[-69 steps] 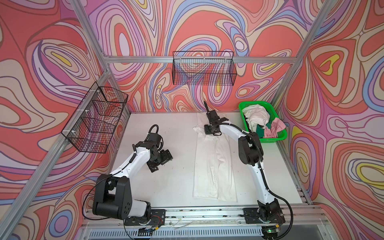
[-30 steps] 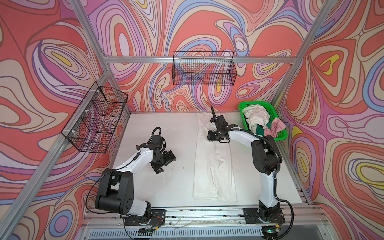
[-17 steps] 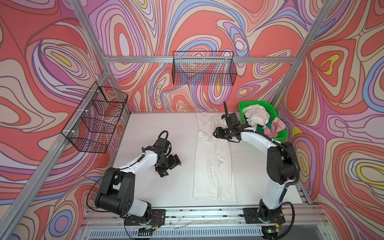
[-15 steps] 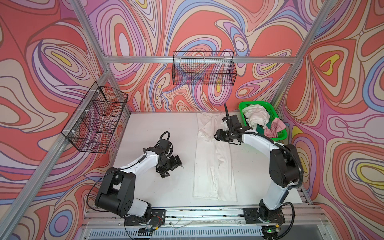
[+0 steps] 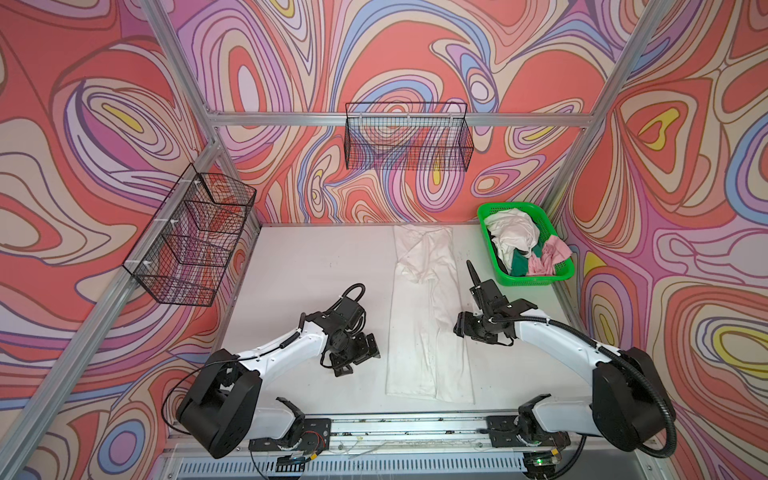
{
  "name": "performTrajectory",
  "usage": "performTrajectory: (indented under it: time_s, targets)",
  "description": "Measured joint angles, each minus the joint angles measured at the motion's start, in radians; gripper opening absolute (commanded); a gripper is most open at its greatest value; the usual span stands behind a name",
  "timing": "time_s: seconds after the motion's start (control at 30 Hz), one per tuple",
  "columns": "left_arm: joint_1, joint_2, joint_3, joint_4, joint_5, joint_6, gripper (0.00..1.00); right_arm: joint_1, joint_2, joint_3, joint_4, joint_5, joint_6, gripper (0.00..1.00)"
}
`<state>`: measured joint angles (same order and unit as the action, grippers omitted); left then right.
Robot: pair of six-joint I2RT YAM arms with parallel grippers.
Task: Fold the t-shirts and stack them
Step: 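Move both grippers to the strip end nearest the robot and grasp it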
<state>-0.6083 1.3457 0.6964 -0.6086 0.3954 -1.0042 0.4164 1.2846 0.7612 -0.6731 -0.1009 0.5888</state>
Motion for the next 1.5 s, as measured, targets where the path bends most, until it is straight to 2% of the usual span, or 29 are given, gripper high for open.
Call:
performTrajectory:
  time_s: [0.13, 0.3, 0.53, 0.73, 0.93, 1.07, 1.17, 1.33, 1.5]
  targets:
    - [-0.068, 0.000, -0.015, 0.002, 0.008, -0.040, 0.86, 0.140, -0.095, -0.018, -0.056, 0.043, 0.100, 0.66]
    - [-0.141, 0.020, -0.017, 0.016, 0.009, -0.077, 0.81, 0.290, -0.169, -0.143, -0.109, 0.049, 0.269, 0.63]
    - [-0.206, 0.081, 0.003, 0.038, 0.015, -0.114, 0.82, 0.381, -0.239, -0.197, -0.225, 0.067, 0.422, 0.61]
    - [-0.253, 0.136, 0.045, 0.058, 0.024, -0.134, 0.77, 0.428, -0.256, -0.212, -0.243, 0.066, 0.501, 0.50]
    - [-0.289, 0.164, 0.058, 0.076, 0.033, -0.152, 0.63, 0.540, -0.245, -0.258, -0.229, 0.051, 0.590, 0.42]
    - [-0.296, 0.180, 0.061, 0.090, 0.048, -0.159, 0.56, 0.549, -0.237, -0.290, -0.212, 0.048, 0.618, 0.37]
    - [-0.305, 0.192, 0.066, 0.100, 0.055, -0.160, 0.47, 0.549, -0.237, -0.291, -0.198, 0.048, 0.628, 0.27]
    - [-0.309, 0.209, 0.072, 0.113, 0.065, -0.159, 0.36, 0.550, -0.229, -0.296, -0.158, 0.036, 0.631, 0.17]
    - [-0.309, 0.214, 0.069, 0.123, 0.056, -0.159, 0.09, 0.552, -0.237, -0.301, -0.127, 0.026, 0.631, 0.01]
